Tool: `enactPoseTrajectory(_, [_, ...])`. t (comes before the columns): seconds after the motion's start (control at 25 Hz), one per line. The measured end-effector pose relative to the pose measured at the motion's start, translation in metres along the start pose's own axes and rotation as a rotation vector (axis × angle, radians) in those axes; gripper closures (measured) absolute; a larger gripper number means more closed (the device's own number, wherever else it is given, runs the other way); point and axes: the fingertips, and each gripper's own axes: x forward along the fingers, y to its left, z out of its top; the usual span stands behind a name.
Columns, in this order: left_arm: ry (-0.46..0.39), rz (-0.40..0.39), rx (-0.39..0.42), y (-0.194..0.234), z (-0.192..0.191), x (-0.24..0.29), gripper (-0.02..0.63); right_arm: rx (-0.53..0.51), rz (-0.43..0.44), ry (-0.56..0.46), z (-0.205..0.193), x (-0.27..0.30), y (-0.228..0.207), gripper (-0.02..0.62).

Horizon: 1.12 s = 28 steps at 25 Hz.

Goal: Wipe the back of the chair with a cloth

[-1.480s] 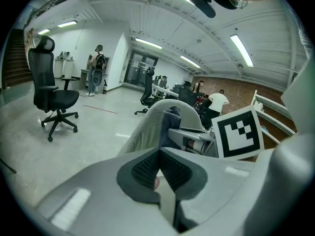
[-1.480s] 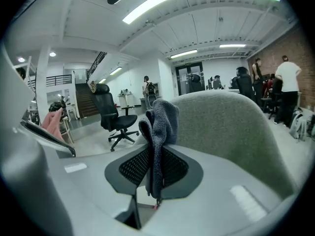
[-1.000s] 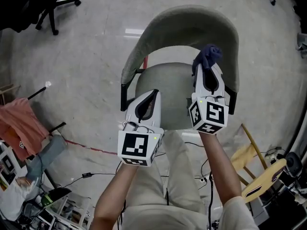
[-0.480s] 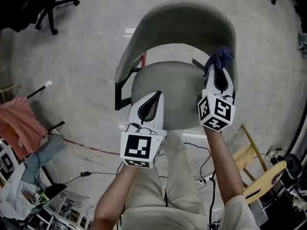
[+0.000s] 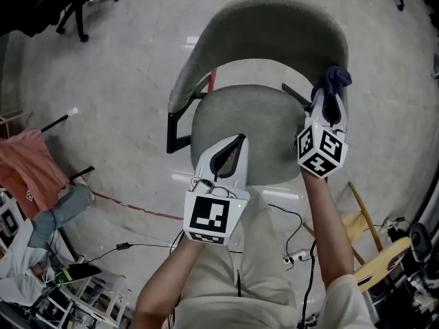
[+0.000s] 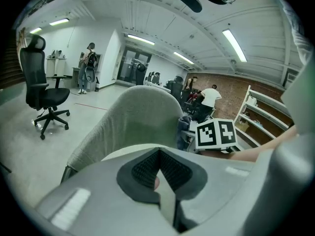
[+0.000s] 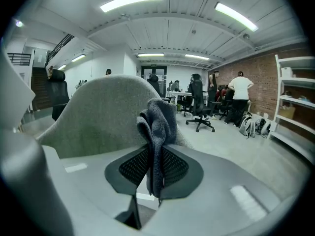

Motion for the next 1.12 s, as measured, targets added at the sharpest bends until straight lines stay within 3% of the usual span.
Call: enactPoseTrajectory(1.12, [0.010,0.037,-0.027,0.027,0.004,0.009,0.604,-0.038,0.129,0.039,-0.005,0.045,0.056,0.520])
